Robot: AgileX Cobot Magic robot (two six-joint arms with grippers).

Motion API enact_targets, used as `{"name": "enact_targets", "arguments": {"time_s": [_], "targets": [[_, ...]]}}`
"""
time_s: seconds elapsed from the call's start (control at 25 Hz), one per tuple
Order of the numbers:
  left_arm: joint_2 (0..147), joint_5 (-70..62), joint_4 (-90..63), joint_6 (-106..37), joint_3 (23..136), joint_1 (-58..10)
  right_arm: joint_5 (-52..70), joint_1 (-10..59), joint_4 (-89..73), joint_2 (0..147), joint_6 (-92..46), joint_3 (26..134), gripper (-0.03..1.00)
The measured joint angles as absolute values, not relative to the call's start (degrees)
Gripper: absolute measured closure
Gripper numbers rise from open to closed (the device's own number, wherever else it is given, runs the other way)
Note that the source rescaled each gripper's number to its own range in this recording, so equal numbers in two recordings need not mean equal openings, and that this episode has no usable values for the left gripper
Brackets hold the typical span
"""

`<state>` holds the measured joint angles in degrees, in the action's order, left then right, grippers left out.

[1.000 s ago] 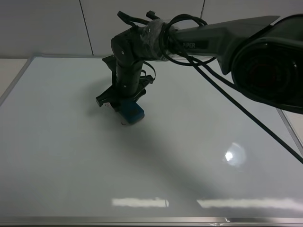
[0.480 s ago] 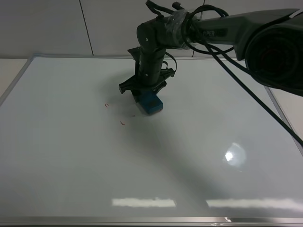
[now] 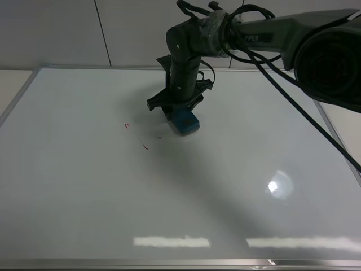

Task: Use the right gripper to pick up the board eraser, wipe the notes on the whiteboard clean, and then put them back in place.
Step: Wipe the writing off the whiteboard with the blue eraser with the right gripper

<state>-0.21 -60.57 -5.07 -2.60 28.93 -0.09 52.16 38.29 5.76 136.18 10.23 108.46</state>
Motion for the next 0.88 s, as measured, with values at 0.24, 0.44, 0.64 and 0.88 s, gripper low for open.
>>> {"name": "enact_targets", "arguments": {"time_s": [0.24,0.44,0.64,0.88], "targets": [[-0.21,-60.57,-5.07,-2.60,28.93,-0.09,50.95,42.19,5.65,136.18,11.54,108.46,0.95],[-0.21,-60.57,-5.07,-2.60,28.93,-0.09,50.70,45.28,5.27,136.23,12.02,108.46,0.95],[-0.21,-60.57,-5.07,-2.60,28.93,-0.09,49.12,48.94,5.27,136.23,12.02,108.46,0.95],[-0.21,-60.57,-5.07,-2.60,28.93,-0.09,46.54,51.79,4.42,136.23,12.06,108.46,0.95]]}}
